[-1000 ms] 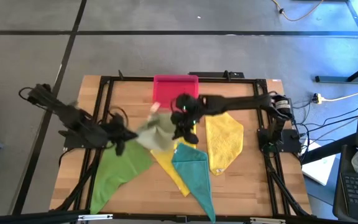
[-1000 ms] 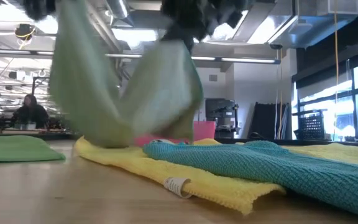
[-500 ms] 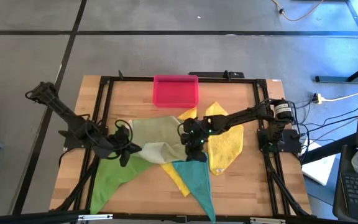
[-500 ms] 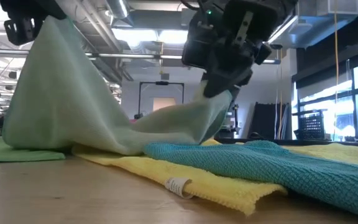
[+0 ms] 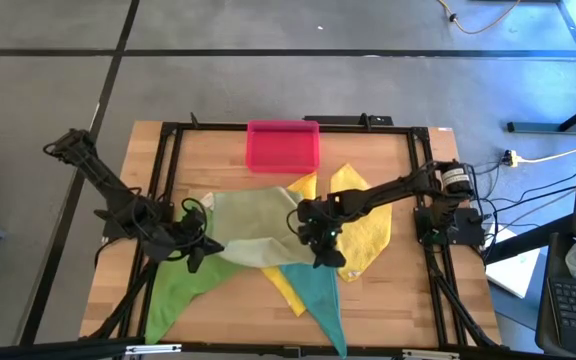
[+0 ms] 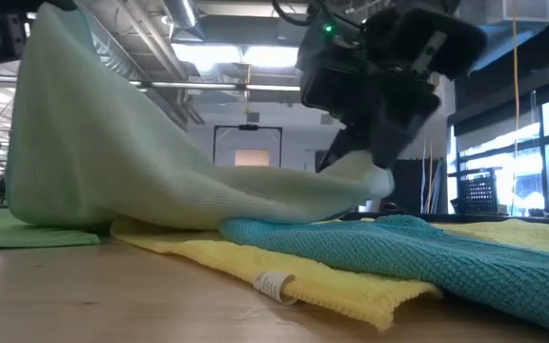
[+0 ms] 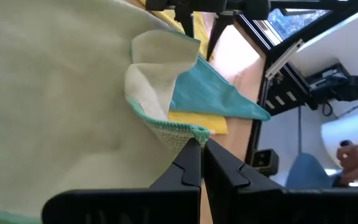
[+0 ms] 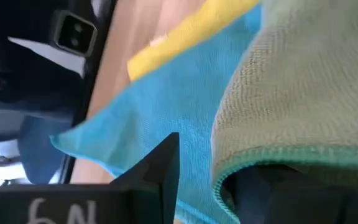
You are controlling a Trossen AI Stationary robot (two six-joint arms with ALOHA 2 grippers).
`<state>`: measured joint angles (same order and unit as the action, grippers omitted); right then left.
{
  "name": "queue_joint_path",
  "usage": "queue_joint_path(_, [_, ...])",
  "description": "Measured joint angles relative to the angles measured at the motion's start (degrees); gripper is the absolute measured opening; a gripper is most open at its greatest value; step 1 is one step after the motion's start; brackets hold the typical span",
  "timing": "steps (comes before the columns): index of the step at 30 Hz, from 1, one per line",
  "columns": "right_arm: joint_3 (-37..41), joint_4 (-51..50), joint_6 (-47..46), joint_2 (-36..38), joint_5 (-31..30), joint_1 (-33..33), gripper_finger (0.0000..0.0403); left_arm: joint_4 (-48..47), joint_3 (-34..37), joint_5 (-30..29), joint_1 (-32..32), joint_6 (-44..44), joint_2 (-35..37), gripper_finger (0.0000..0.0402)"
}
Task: Fold microfiber towels
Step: Fold the light green microfiber cloth
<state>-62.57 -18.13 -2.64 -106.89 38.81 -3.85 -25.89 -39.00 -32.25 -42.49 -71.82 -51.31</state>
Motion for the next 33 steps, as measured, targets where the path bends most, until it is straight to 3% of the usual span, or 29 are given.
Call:
queue_joint_path(7, [0.00,-6.05,1.92,0.00,-7.28,-1.99,0.0122,-0.24,0.00,0.37,-3.75,-3.35,-1.35,0.0000])
queue_joint_path(12, [0.00,-6.99,0.99,0.01,-7.27,-2.40,0.0122,-0.24,0.00,3.61,-5.74,-7.02,-4.75,0.0000])
queue_joint_path(17, [-1.65,-9.36,-5.17,0.06,-4.03,-1.83,0.0122,-0.16,0.00,5.22,-7.33,-9.28,-9.72,0.0000])
queue_joint_path(22, [-3.00,-10.60,-10.24,0.07,3.99,-0.47,0.0122,-0.19,0.00,4.35,-7.55,-9.00,-13.96,0.0000])
queue_joint_path(33, [-3.17,-10.96,-30.03,0.15,9.00,1.52,0.0137,1.05,0.00,1.69,-7.53,-8.80,-22.73,0.0000])
